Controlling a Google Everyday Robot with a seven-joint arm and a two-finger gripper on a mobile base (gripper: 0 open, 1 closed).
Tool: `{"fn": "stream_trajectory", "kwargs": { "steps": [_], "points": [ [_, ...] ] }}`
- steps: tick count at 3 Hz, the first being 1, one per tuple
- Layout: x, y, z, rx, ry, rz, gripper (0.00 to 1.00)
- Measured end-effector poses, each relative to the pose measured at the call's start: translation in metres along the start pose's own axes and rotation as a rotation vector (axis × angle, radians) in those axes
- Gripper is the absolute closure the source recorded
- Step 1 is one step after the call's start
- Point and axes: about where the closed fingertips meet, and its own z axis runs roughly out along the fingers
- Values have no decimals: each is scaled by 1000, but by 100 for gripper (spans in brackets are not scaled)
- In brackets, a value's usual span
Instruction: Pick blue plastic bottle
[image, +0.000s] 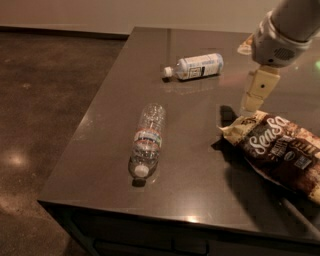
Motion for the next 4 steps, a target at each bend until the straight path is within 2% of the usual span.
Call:
{"fn": "stream_trajectory", "kwargs": {
  "steps": [2,3,4],
  "points": [
    [-9,-59,37,-25,-6,-40,0],
    [-17,-86,58,-26,9,-67,0],
    [-35,-103,74,-10,5,-106,0]
  ]
}}
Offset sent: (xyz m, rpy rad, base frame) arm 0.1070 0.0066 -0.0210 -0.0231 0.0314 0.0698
